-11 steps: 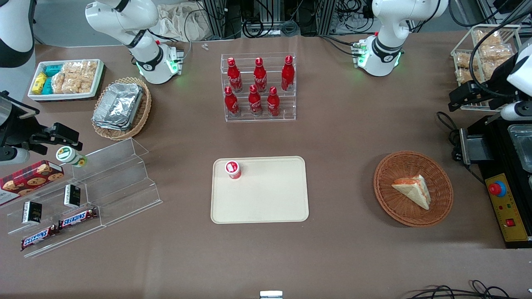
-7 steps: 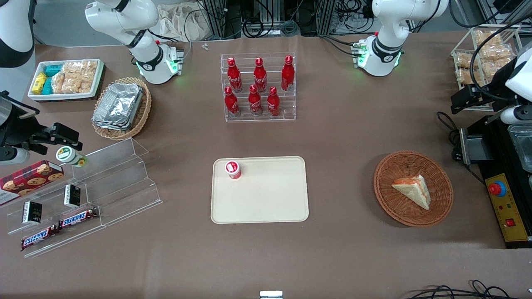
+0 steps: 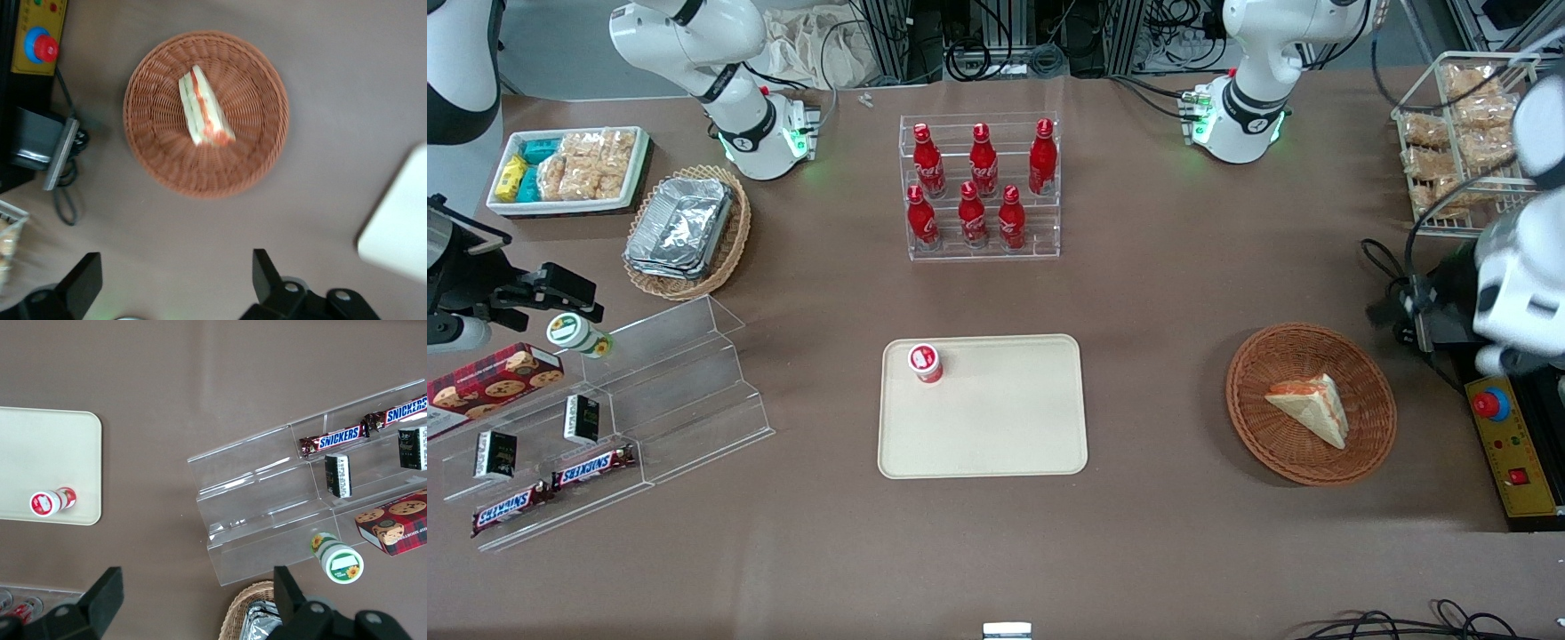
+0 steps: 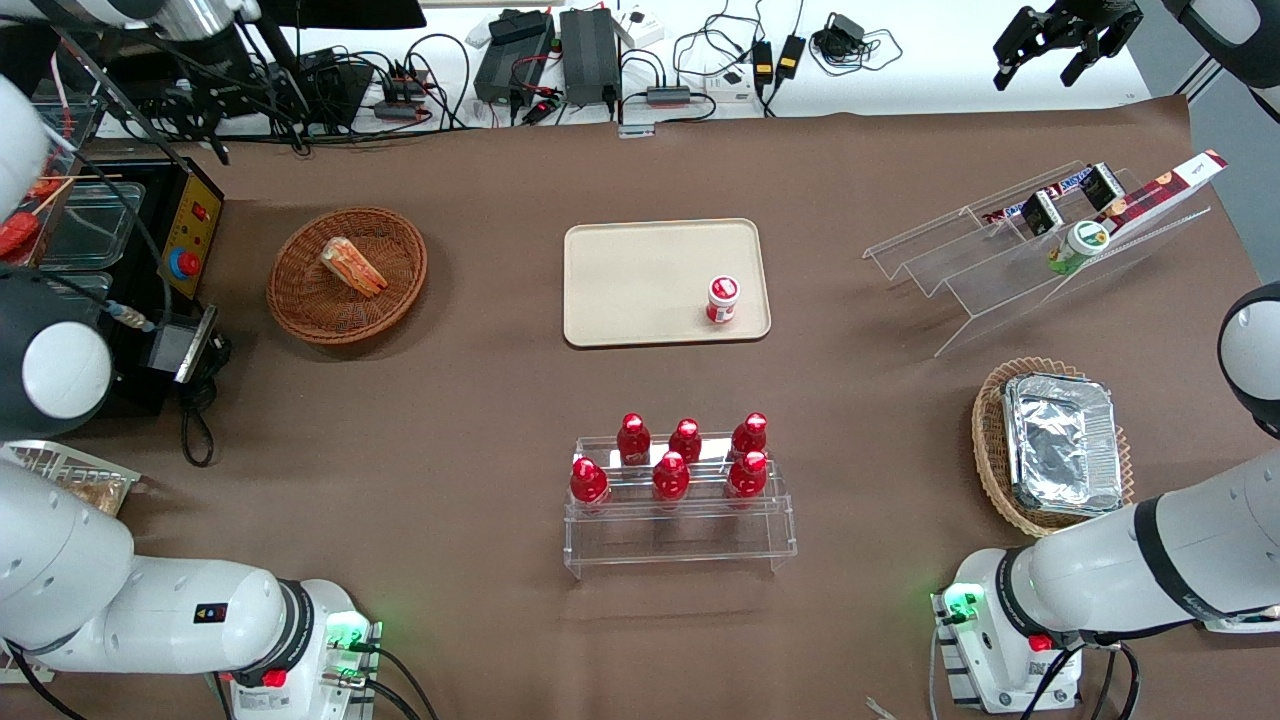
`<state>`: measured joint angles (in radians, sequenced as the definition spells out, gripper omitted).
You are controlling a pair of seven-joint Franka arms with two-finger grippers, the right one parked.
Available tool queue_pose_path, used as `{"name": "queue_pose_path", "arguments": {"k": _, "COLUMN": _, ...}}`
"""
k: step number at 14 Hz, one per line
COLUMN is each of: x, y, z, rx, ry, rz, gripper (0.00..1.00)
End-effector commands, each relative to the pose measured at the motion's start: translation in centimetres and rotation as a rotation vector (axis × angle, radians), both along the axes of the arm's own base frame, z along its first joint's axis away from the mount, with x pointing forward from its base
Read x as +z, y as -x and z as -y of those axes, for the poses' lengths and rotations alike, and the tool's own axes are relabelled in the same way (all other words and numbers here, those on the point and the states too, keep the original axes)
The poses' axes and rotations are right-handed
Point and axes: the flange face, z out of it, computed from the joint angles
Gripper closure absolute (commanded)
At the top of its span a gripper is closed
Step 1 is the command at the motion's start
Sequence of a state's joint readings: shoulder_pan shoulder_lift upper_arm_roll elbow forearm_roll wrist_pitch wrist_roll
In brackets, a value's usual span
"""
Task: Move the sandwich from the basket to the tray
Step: 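Move the left gripper down over the sandwich in the wicker basket, then close the left gripper on the sandwich and lift it from the basket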
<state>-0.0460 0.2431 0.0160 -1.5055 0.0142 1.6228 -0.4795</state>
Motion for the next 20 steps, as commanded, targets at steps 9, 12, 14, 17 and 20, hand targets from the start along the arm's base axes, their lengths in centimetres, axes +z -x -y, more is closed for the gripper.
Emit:
{"name": "queue_pose_path", "arguments": {"k": 9, "x": -23.7, "y": 0.1, "z": -1.9, "rx": 0.371, "ry": -0.031, "rz": 0.033, "gripper": 0.00}}
{"name": "queue_pose_path", "arguments": {"k": 12, "x": -25.9, "y": -0.4, "z": -2.0, "rx": 0.413, "ry": -0.029, "rz": 0.067, "gripper": 0.04}}
{"name": "queue_pose_path", "arguments": {"k": 14, "x": -27.1, "y": -0.6, "z": -2.0, "rx": 0.427, "ry": -0.031, "rz": 0.077, "gripper": 0.52}}
{"name": "queue_pose_path", "arguments": {"k": 17, "x": -26.5, "y": -1.0, "z": -2.2, "rx": 0.424, "ry": -0.031, "rz": 0.097, "gripper": 1.00}}
{"name": "queue_pose_path", "arguments": {"k": 20, "x": -19.8, "y": -1.3, "z": -2.7, "rx": 0.411, "ry": -0.033, "rz": 0.109, "gripper": 1.00}}
